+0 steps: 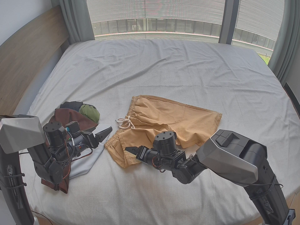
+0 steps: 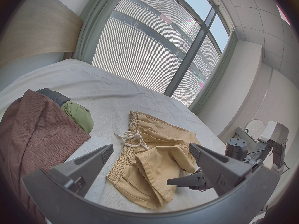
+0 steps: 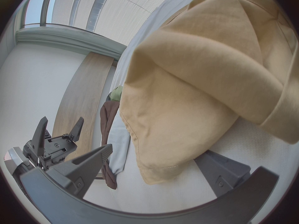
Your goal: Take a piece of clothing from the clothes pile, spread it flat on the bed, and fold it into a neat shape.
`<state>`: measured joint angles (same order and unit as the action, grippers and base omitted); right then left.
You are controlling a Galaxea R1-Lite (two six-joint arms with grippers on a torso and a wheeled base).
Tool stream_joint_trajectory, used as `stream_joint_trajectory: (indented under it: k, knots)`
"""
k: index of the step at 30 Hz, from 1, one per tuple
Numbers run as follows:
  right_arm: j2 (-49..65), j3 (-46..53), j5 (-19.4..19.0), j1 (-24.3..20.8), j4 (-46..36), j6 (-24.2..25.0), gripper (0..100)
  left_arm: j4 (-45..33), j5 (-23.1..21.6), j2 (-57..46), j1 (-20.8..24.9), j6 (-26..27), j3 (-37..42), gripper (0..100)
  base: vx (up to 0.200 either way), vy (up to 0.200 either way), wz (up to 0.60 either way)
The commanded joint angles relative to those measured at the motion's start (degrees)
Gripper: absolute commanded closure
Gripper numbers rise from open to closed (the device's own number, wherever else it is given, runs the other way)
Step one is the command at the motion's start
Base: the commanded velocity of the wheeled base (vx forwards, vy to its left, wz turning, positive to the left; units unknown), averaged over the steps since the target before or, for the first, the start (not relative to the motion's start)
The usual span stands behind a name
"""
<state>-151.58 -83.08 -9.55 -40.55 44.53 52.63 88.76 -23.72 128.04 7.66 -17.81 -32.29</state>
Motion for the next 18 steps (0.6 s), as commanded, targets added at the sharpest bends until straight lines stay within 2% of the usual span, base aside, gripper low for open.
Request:
stream_joint_trajectory:
  k: [1, 8, 18]
  knots:
    - [0.0, -0.9, 0.0, -0.4, -0.7, 0.1, 0, 0.0, 0.0, -0.1, 0.0, 0.0, -0.1, 0, 0.000, 0.000, 0.00]
    - [1.5, 0.8, 0.1, -0.7, 0.5, 2.9, 0, 0.0, 0.0, 0.1, 0.0, 0.0, -0.1, 0, 0.000, 0.000, 0.00]
    - [6.6, 8.5, 0.3, 0.5, 6.5, 2.8, 0, 0.0, 0.0, 0.1, 0.1, 0.0, 0.1, 0, 0.000, 0.000, 0.00]
